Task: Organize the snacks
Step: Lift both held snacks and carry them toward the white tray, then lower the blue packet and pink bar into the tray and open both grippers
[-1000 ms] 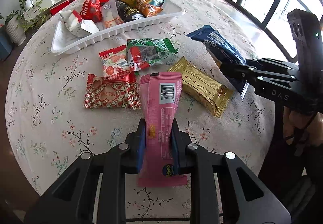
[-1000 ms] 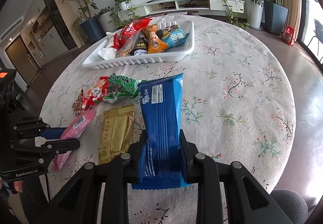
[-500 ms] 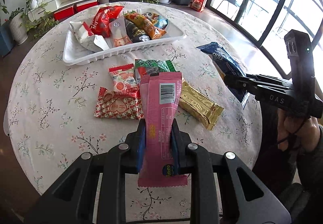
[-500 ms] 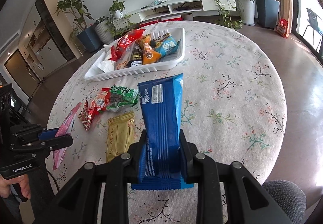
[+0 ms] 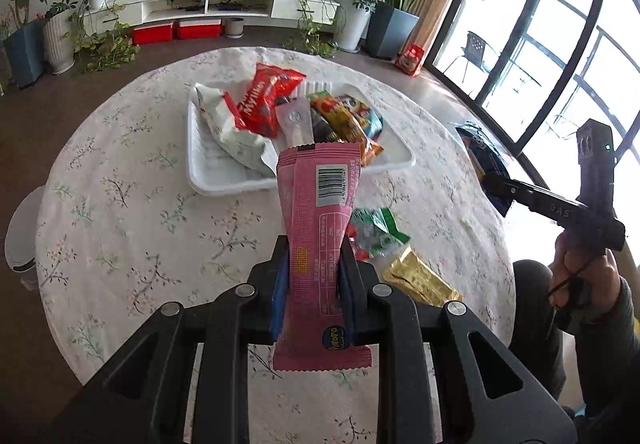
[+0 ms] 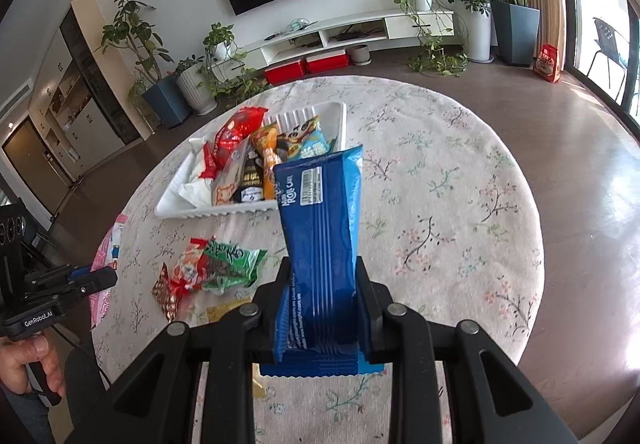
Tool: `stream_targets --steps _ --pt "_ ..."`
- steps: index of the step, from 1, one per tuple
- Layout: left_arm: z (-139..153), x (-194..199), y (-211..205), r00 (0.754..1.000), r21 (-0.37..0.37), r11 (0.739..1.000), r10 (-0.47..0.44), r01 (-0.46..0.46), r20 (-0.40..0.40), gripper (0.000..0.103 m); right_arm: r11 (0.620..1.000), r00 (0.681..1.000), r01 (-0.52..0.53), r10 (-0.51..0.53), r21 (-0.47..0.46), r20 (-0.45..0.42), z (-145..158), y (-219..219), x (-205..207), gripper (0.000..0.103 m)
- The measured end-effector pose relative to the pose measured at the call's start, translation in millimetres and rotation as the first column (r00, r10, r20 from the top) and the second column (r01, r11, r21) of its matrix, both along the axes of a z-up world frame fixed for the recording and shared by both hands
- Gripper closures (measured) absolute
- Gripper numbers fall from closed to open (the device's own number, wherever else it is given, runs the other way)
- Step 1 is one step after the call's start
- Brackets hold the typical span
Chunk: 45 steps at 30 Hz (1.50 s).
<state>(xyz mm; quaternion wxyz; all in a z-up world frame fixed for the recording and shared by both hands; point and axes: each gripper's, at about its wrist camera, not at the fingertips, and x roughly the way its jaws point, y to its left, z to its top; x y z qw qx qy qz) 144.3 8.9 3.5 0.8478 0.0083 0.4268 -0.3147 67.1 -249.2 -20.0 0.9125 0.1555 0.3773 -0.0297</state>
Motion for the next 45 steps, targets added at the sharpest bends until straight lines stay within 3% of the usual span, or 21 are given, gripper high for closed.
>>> stream_targets --steps 9,14,23,33,45 --pt "35.6 78.3 9.2 0.997 -0.069 0.996 0.062 -0.059 0.040 0.083 1.000 0.998 -0.021 0.022 -0.010 0.066 44.5 -1.8 56.2 0.074" --pt "33.0 123.7 -8.0 0.997 -0.057 0.996 0.068 -0.067 0.023 0.083 0.998 0.996 -0.066 0.065 0.019 0.061 52.2 11.8 101.2 0.074" --pt "-22.1 176.6 -30.4 0.993 -0.017 0.993 0.113 -0.114 -0.038 0.083 0.986 0.989 -0.138 0.141 0.098 -0.033 9.9 61.6 177.4 0.074" --pt "-69.4 198.5 -36.6 0.986 0.032 0.989 0.145 -0.143 -0.084 0.080 0.985 0.979 -0.156 0.165 0.075 -0.124 -37.0 92.8 225.1 0.074" --pt "-76.8 200.9 -36.7 0.985 0.038 0.987 0.156 -0.154 -0.066 0.076 0.984 0.972 -0.166 0.174 0.059 -0.158 -60.5 95.8 227.6 0.074"
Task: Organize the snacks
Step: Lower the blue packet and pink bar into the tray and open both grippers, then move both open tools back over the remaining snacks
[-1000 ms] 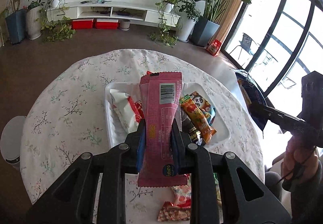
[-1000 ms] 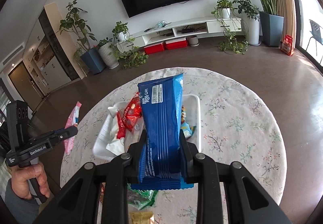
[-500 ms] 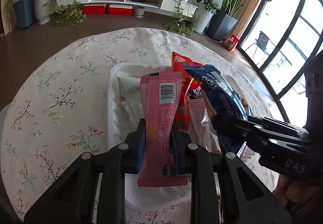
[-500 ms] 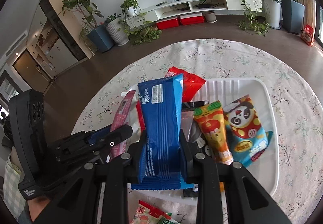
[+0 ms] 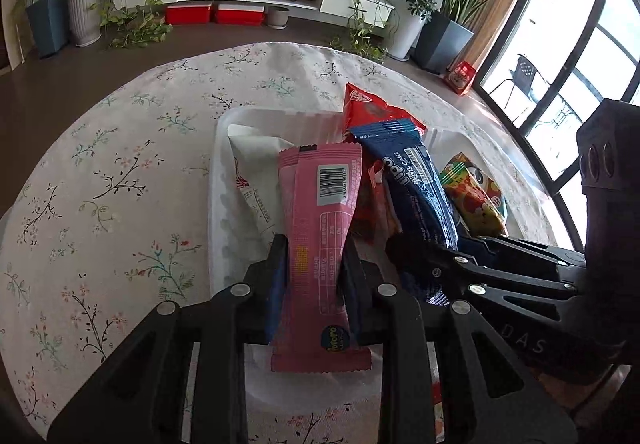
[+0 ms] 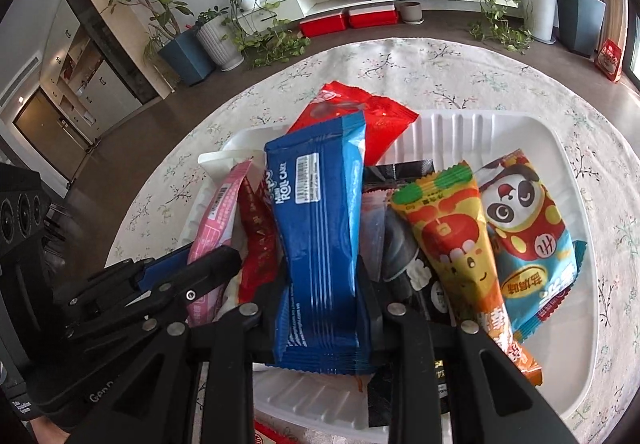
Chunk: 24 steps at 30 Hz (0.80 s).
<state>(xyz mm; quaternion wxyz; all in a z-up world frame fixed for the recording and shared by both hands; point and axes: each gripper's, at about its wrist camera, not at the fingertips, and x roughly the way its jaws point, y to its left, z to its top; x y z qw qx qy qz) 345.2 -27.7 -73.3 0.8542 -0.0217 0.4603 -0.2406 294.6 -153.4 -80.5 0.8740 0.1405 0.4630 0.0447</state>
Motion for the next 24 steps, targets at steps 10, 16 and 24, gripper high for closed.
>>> stream_targets --steps 10,16,24 --pt "3.6 -0.3 5.2 0.999 0.015 0.999 0.032 -0.032 0.009 0.054 1.000 1.000 0.005 -0.005 0.009 0.009 4.1 -3.8 -6.3 0.071" --pt "20.1 -14.5 11.0 0.999 -0.031 0.999 0.029 -0.028 0.040 0.039 1.000 0.999 0.004 -0.004 -0.008 0.036 13.8 -4.6 -15.2 0.068" --pt "56.6 -54.9 25.9 0.992 -0.092 0.995 0.049 -0.039 0.117 0.004 1.000 0.991 0.011 -0.015 0.026 0.130 43.8 -13.6 -50.9 0.042"
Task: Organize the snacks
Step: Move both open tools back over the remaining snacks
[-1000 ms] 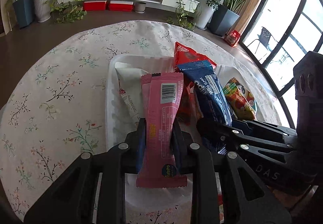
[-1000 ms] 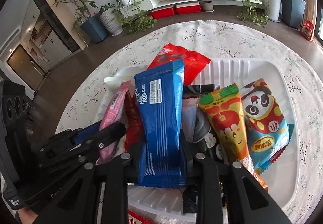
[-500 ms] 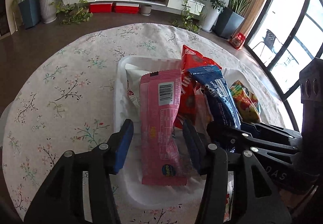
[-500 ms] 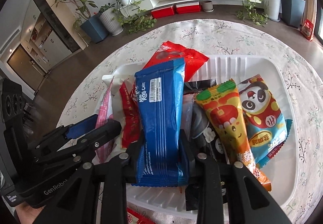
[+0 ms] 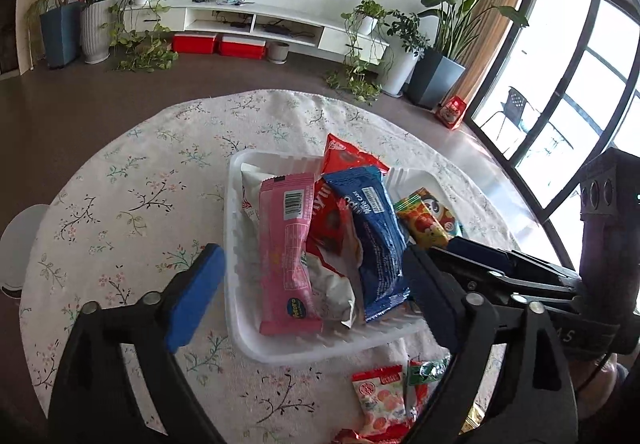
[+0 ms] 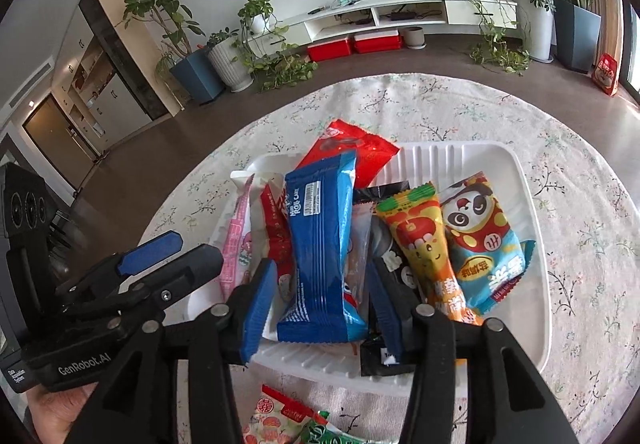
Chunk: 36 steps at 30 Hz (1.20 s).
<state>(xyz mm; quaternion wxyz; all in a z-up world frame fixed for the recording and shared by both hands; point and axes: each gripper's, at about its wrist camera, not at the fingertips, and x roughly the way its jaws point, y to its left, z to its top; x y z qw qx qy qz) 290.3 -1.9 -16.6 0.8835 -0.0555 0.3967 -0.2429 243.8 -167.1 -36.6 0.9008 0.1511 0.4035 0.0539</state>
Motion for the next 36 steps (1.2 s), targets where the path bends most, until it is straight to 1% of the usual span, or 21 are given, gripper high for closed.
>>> stream_targets --steps 1,2,3,4,6,10,13,17,20,23,25,28,29,36 --pt "4.4 -9.1 2.4 1.000 0.004 1.000 0.004 -0.004 0.014 0.000 1.000 1.000 0.001 -0.001 0.008 0.018 3.9 -3.0 -8.9 0.034" --pt "8.6 -19.0 4.9 1.000 0.010 1.000 0.007 -0.007 0.026 0.000 1.000 0.999 0.004 -0.005 0.024 0.039 8.0 -7.4 -18.6 0.030" --pt "10.9 -28.7 7.2 0.999 0.012 1.000 0.013 -0.013 0.035 0.000 0.999 0.998 0.008 -0.011 0.043 0.060 11.8 -12.8 -29.5 0.023" --pt "12.5 -38.9 10.1 0.999 0.014 1.000 0.019 -0.019 0.043 0.000 0.998 0.997 0.017 -0.022 0.058 0.079 16.0 -17.7 -40.1 0.018" --pt "11.8 -60.8 11.3 0.999 0.023 1.000 0.010 -0.011 0.042 0.000 0.996 0.993 0.036 -0.044 0.076 0.109 22.5 -26.4 -64.3 0.014" --pt "0.3 -104.6 9.7 1.000 0.027 0.999 -0.021 0.020 0.008 0.000 0.994 0.989 0.066 -0.077 0.089 0.126 25.0 -39.6 -111.3 0.014" --pt "-10.7 -139.1 5.7 1.000 0.052 0.998 -0.029 0.029 -0.007 0.000 0.993 0.987 0.094 -0.103 0.078 0.124 21.0 -46.0 -142.6 0.013" --pt "-30.7 -178.5 2.6 0.997 0.068 0.996 -0.050 0.053 -0.052 0.000 0.995 0.989 0.098 -0.101 0.030 0.110 8.4 -40.7 -178.1 0.013" --pt "-42.7 -199.3 1.1 0.996 0.073 0.995 -0.056 0.061 -0.075 0.000 0.996 0.993 0.090 -0.090 0.003 0.082 -7.9 -33.7 -197.4 0.013" --pt "-49.2 -206.4 -1.5 0.995 0.091 0.994 -0.043 0.052 -0.094 0.000 0.998 0.997 0.064 -0.063 -0.012 0.049 -21.4 -25.1 -208.3 0.013" --pt "-48.0 -206.7 -2.8 0.995 0.095 0.995 -0.032 0.041 -0.095 0.000 0.998 0.998 0.055 -0.054 -0.026 0.034 -27.1 -20.2 -211.7 0.013" --pt "-44.4 -198.9 -8.4 0.993 0.111 0.993 -0.033 0.046 -0.113 0.000 0.999 0.999 0.045 -0.044 -0.015 0.028 -32.2 -15.4 -215.6 0.013" --pt "-45.1 -195.4 -11.9 0.992 0.127 0.990 -0.038 0.053 -0.124 0.000 0.999 0.999 0.041 -0.041 -0.016 0.027 -32.6 -14.4 -214.9 0.013" --pt "-42.6 -174.2 -20.4 0.987 0.212 0.968 -0.112 0.135 -0.118 0.000 0.998 0.999 0.034 -0.033 -0.056 0.017 -36.3 -10.8 -216.7 0.013"
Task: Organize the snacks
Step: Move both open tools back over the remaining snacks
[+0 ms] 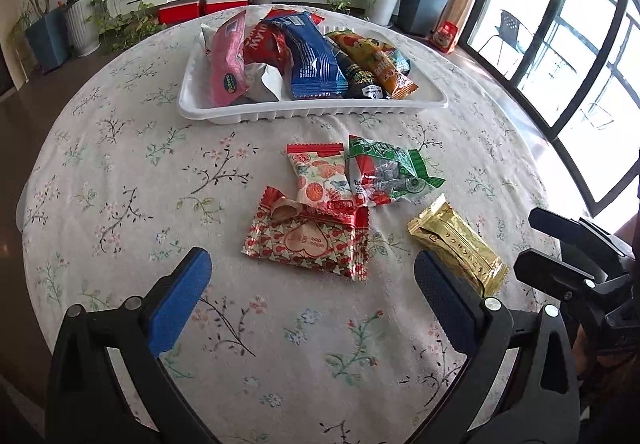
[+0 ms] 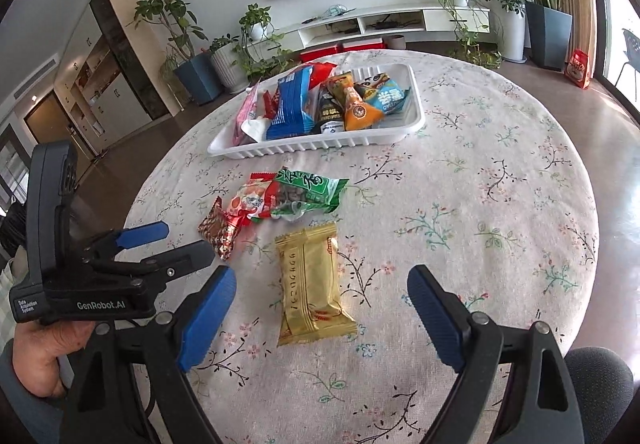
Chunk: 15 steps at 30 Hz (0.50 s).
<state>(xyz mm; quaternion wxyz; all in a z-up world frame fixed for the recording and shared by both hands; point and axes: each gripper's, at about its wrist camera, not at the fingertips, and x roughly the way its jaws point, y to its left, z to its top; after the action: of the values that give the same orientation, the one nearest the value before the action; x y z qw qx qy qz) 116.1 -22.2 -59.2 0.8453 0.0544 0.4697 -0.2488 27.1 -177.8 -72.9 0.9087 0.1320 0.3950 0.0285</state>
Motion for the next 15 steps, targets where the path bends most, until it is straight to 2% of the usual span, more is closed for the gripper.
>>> stream_targets --steps 2,5,7,10,12,15 --pt "3.3 7.2 0.8 0.999 0.021 0.999 -0.039 0.039 0.010 0.000 1.000 1.000 0.003 -0.003 0.002 0.002 0.1 -1.8 0.1 0.013" --pt "7.8 11.8 -1.0 0.982 0.066 0.983 -0.175 0.171 0.066 0.000 1.000 1.000 -0.012 0.012 -0.005 0.000 0.7 -1.3 2.3 0.013" --pt "8.3 13.6 -3.2 0.946 0.118 0.949 -0.305 0.292 0.109 0.000 0.999 0.999 -0.033 0.033 0.009 -0.007 0.3 -1.1 4.1 0.014" --pt "4.3 15.0 -10.2 0.883 0.241 0.880 -0.449 0.409 0.141 0.000 0.999 0.999 -0.041 0.041 0.018 -0.007 0.9 -2.2 4.7 0.014" --pt "0.2 15.9 -15.0 0.844 0.280 0.836 -0.521 0.472 0.132 0.000 0.999 0.999 -0.042 0.043 0.021 -0.014 -0.9 -1.9 6.7 0.014" --pt "-10.4 19.3 -21.4 0.800 0.293 0.784 -0.593 0.547 0.093 0.000 0.998 0.998 -0.055 0.057 0.040 -0.039 -7.0 -0.8 11.8 0.016"
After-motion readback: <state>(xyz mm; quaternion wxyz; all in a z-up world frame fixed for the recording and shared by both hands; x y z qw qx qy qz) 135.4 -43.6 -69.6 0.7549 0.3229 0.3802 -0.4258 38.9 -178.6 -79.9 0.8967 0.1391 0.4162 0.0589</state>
